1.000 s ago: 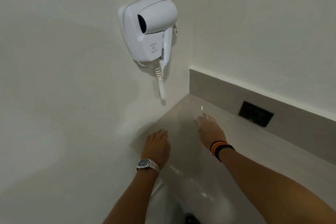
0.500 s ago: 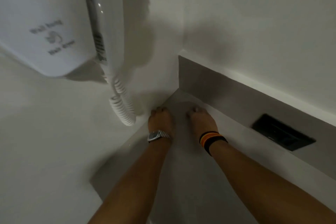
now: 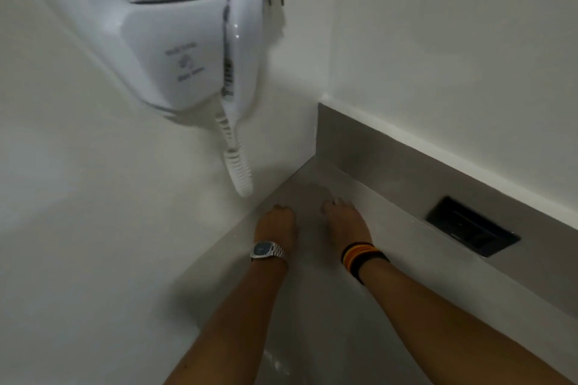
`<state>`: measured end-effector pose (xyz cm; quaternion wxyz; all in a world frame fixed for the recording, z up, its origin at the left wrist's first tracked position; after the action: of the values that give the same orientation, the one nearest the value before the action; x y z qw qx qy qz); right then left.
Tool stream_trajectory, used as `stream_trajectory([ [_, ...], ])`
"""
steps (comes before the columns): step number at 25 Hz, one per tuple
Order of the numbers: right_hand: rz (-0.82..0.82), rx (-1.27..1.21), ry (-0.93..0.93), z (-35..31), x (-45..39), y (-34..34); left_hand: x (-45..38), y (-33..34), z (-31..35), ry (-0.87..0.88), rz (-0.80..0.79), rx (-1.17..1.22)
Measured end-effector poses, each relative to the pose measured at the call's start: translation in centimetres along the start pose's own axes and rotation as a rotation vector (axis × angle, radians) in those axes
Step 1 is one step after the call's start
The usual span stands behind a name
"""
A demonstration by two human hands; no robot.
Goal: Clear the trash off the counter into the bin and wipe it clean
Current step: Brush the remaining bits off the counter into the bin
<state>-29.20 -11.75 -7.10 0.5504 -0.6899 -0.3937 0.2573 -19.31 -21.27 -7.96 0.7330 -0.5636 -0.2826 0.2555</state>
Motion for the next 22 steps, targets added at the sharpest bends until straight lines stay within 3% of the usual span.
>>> stream_trajectory([
  [4, 0.066, -0.192, -0.043, -4.0, 3.7, 0.2, 4.8, -1.1, -2.3, -0.051, 0.051, 0.175],
  [9, 0.014, -0.286, -0.175, -15.6, 16.0, 3.2, 22.1, -2.0, -10.4, -0.173, 0.198, 0.272],
  [15, -0.208, -0.266, -0.262, -21.6, 28.8, 17.4, 40.4, 11.0, -19.0, -0.491, 0.170, 0.478],
  [19, -0.386, -0.225, -0.119, -17.4, 33.2, 28.4, 45.8, 22.2, -20.2, -0.634, 0.079, 0.569],
  [22, -0.394, -0.249, -0.003, -13.0, 33.4, 35.4, 46.2, 29.6, -20.3, -0.658, 0.073, 0.582],
])
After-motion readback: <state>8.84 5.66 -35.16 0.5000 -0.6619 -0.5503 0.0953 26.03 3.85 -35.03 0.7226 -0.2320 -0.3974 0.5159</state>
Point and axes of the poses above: each hand's wrist, its own x-axis away from the middle knuckle, its own y-axis out of the palm, z = x × y, the point moved 8 cm from there along -x, towards the middle knuckle, and after that the axes turned 1 degree about -y, right-handed, at the moved point
